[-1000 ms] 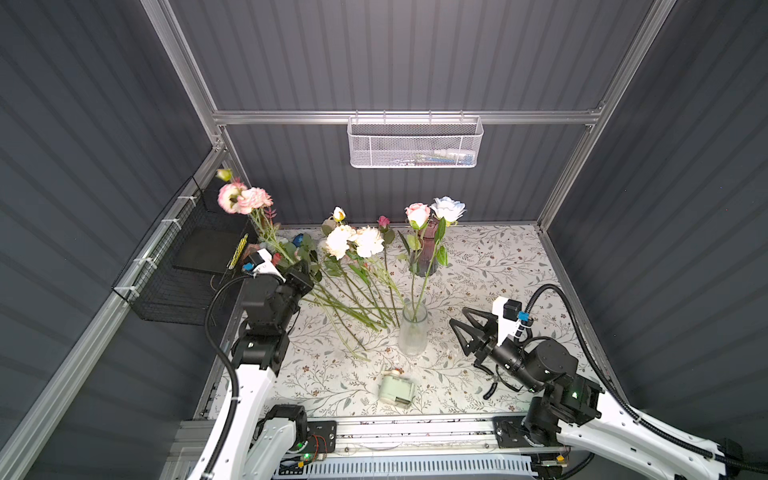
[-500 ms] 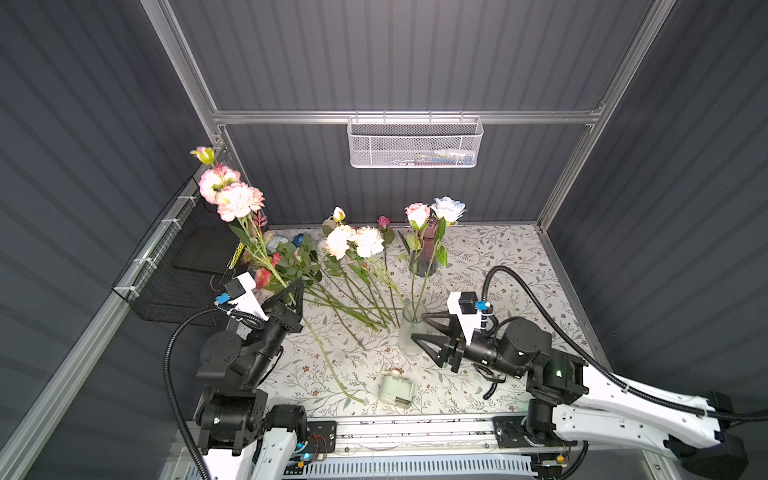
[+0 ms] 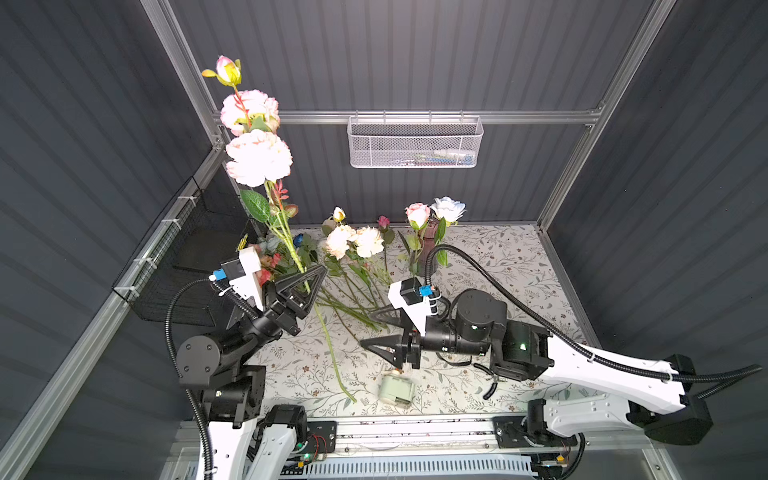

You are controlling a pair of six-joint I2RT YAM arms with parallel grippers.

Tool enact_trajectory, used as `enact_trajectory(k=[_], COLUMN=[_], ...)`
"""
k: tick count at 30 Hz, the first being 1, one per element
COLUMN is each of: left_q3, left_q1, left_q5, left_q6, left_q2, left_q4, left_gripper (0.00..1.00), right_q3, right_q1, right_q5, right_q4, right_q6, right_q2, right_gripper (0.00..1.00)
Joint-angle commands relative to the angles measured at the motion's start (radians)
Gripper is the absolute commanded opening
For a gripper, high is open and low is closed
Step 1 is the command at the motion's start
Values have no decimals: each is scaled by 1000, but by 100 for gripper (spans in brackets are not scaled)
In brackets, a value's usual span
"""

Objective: Arrange the flowers into the vase
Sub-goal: 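Lift the pink peony high out of the bunch with the left gripper, then hold the pink peony up with left gripper while right gripper grasps its stem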

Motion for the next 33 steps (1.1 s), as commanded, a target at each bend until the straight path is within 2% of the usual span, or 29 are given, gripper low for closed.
enact_trajectory(k=[1, 11, 13, 15, 16, 17, 18, 19, 20, 21, 22, 25, 27, 30, 33], left_q3=[-29, -40, -41, -38, -39, -40, -42, -42, -40, -36, -31, 0, 21, 31, -6], left_q1=[-5, -6, -7, -6, -6, -7, -6, -7, -6, -6, -6, -7, -6, -6, -6], left_q5=[81, 100, 101, 100, 95, 89, 78, 71, 59, 45, 30, -49, -154, -369, -506], left_q6=[-215, -265, -267, -255, -243, -234, -223, -208, -191, -170, -145, -29, 71, 177, 215], left_q2=[59, 84, 84, 81, 78, 74, 66, 61, 52, 41, 33, -13, -56, -123, -166], left_q4=[366, 452, 451, 425, 403, 385, 363, 342, 314, 276, 236, 47, -121, -347, -449], left_gripper=[0, 0, 0, 0, 6, 20, 43, 62, 80, 94, 100, 100, 100, 100, 100], right_q3=[214, 480, 506, 511, 506, 496, 478, 456, 433, 401, 371, 255, 176, 54, -19], right_q1=[3, -2, -4, -4, -5, -5, -4, -5, -6, -6, -6, -6, -5, -5, -5], right_q5=[-110, -220, -233, -236, -231, -225, -217, -210, -202, -187, -173, -64, 8, 167, 307], right_q4=[-56, -115, -122, -119, -116, -110, -98, -84, -70, -51, -37, -1, 20, 65, 104], right_q6=[-37, -39, -38, -42, -43, -46, -47, -50, -50, -54, -55, -87, -121, -196, -292], right_q2=[151, 382, 403, 407, 401, 394, 381, 364, 346, 319, 293, 176, 99, -30, -122], right_gripper=[66, 64, 58, 37, 25, 16, 7, 0, 0, 0, 0, 0, 0, 0, 0])
